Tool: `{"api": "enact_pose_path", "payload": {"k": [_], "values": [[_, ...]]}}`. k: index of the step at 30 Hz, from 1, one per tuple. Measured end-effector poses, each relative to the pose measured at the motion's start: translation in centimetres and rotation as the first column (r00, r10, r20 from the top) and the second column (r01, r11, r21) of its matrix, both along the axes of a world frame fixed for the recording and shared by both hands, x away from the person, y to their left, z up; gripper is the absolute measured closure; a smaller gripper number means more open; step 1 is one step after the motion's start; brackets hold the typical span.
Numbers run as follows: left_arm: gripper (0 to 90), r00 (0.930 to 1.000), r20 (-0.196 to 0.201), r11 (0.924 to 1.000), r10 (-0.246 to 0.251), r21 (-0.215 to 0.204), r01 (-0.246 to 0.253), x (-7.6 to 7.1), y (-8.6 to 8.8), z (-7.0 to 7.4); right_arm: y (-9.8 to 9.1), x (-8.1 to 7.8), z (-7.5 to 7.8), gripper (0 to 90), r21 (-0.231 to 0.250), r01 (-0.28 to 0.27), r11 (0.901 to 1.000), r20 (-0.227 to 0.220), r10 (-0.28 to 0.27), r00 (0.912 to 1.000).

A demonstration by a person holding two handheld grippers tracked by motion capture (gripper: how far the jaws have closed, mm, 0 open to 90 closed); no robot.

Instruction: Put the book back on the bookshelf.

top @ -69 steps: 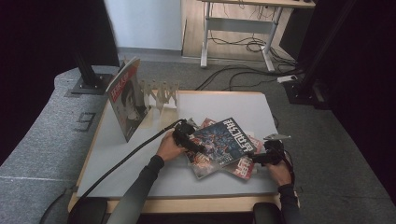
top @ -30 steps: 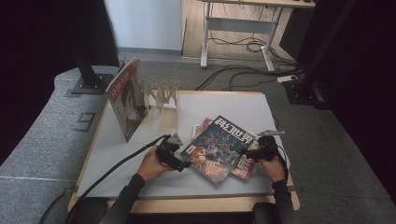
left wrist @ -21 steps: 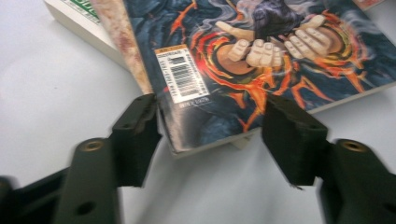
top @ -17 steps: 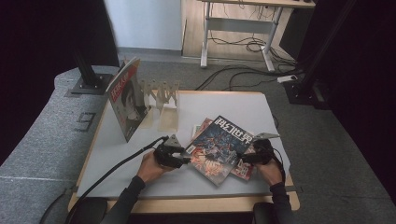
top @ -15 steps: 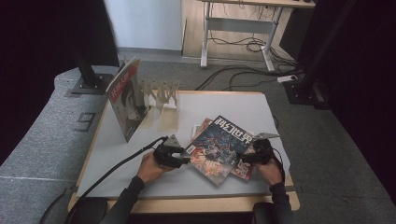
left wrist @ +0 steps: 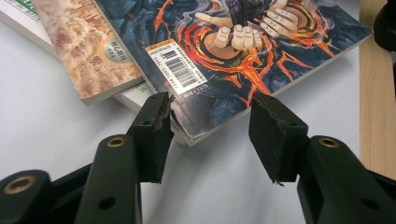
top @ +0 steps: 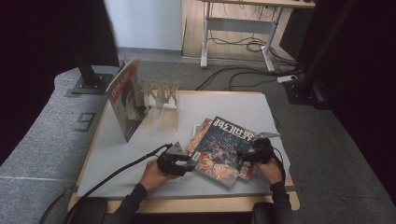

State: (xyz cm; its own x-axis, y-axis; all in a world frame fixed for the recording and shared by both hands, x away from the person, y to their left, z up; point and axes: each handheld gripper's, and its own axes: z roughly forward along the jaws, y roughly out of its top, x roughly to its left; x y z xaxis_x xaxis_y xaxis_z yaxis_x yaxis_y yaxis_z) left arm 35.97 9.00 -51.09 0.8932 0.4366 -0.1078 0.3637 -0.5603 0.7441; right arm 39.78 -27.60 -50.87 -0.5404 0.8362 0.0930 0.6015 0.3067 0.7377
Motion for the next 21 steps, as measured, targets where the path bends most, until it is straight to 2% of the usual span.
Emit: {"api": "enact_pose_path", "payload": {"k": [7, 9, 11, 12, 14, 18, 21], "values": [[49.0, 0.9998, 0.012, 0.9999, -0.013, -0.002, 0.013, -0.3, -0.4, -0.2, -0.1, 1.0, -0.2, 13.0, 0.013, 0.002, 0.9999, 0.017, -0.003, 0.9999], [46.6, 0.9998, 0.019, 0.9999, -0.007, 0.010, 0.007, -0.2, -0.6, -0.4, -0.3, 1.1, -0.2, 13.7, 0.018, -0.003, 0.9998, 0.013, 0.003, 0.9999], [43.1, 0.9993, 0.038, 1.0000, 0.005, 0.008, -0.005, -0.1, -0.7, -0.6, -0.6, 1.4, -0.1, 12.9, 0.014, 0.008, 0.9999, 0.009, -0.008, 0.9999], [42.9, 0.9994, 0.034, 0.9999, 0.010, 0.004, -0.010, 0.0, -0.6, -0.6, -0.8, 1.6, -0.1, 12.7, 0.011, 0.017, 0.9998, 0.008, -0.017, 0.9998], [42.6, 0.9995, 0.030, 1.0000, 0.006, 0.003, -0.006, 0.0, -0.6, -0.6, -1.2, 2.2, -0.1, 12.2, 0.020, 0.036, 0.9991, -0.001, -0.036, 0.9993], [48.1, 0.9991, 0.042, 0.9999, -0.004, 0.011, 0.003, -0.2, -0.6, -0.5, -2.0, 3.8, 0.0, 8.6, 0.056, 0.062, 0.9965, -0.024, -0.061, 0.9979], [49.7, 0.9987, 0.051, 0.9998, 0.002, 0.017, -0.003, -0.3, -0.7, -0.5, -2.3, 5.1, -0.1, 7.4, 0.050, 0.070, 0.9963, -0.057, -0.067, 0.9962]]}}
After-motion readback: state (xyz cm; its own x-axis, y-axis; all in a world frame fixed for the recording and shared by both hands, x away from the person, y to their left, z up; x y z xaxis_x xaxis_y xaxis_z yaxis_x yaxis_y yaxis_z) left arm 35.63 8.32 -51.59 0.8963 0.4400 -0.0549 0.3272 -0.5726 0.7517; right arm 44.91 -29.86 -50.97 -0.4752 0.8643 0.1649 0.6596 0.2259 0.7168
